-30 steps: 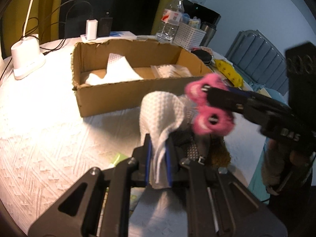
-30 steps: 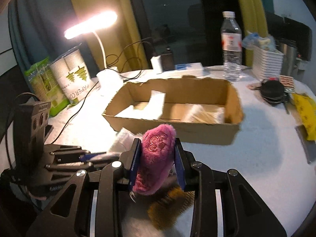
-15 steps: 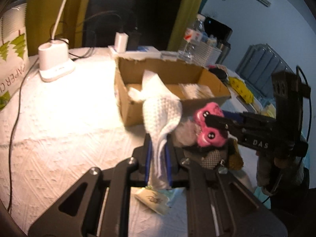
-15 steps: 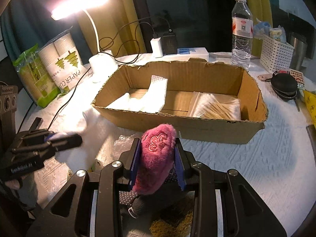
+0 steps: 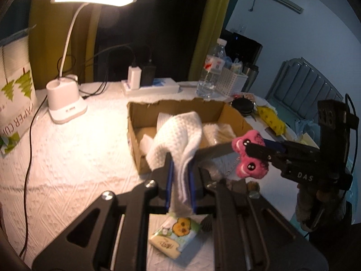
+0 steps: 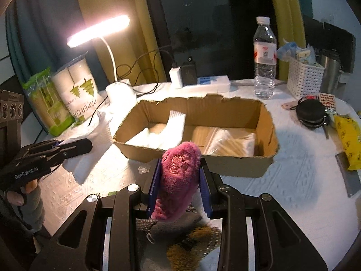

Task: Organize soft objects
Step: 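Carry the pink plush into the box with the right gripper while the left places the cloth there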

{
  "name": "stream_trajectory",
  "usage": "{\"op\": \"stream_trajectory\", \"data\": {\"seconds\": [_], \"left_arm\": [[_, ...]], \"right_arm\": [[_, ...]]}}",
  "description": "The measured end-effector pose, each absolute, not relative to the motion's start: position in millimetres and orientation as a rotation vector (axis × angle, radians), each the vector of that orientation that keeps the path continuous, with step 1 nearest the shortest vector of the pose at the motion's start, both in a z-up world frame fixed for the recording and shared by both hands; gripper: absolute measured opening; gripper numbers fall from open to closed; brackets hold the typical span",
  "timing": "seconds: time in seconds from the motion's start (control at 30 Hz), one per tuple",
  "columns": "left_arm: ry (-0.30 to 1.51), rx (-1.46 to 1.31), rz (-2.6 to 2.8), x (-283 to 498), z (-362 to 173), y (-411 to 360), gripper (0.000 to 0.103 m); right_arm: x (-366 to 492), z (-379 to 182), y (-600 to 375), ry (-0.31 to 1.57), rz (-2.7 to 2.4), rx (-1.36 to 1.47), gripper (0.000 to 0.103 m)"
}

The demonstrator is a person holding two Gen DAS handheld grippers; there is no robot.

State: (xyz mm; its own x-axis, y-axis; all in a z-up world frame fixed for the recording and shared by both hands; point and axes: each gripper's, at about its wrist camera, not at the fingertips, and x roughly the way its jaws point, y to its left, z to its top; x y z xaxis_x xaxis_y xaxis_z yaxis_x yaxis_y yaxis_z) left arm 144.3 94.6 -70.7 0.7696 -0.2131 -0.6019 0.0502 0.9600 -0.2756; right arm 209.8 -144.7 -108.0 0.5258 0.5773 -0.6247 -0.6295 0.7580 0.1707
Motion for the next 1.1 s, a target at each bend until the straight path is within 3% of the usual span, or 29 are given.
{"op": "stream_trajectory", "data": {"seconds": [0.53, 0.87, 1.03, 1.1], "left_arm": [[0.636, -0.222, -0.114, 184, -50, 82, 0.013], [0.664, -0.227, -0.084, 217, -70, 86, 0.013], [0.709, -0.243, -0.061, 230, -85, 93, 0.015], [0.724, -0.243, -0.059, 234, -90, 94, 0.021]], "right_arm": [[242, -89, -178, 0.658, 0.712, -0.014, 0.034], [267, -89, -174, 0.652, 0.721, 0.021, 0.034], [278, -97, -161, 0.678, 0.727, 0.015, 0.034], [283, -100, -156, 0.69, 0.728, 0.012, 0.035]]}}
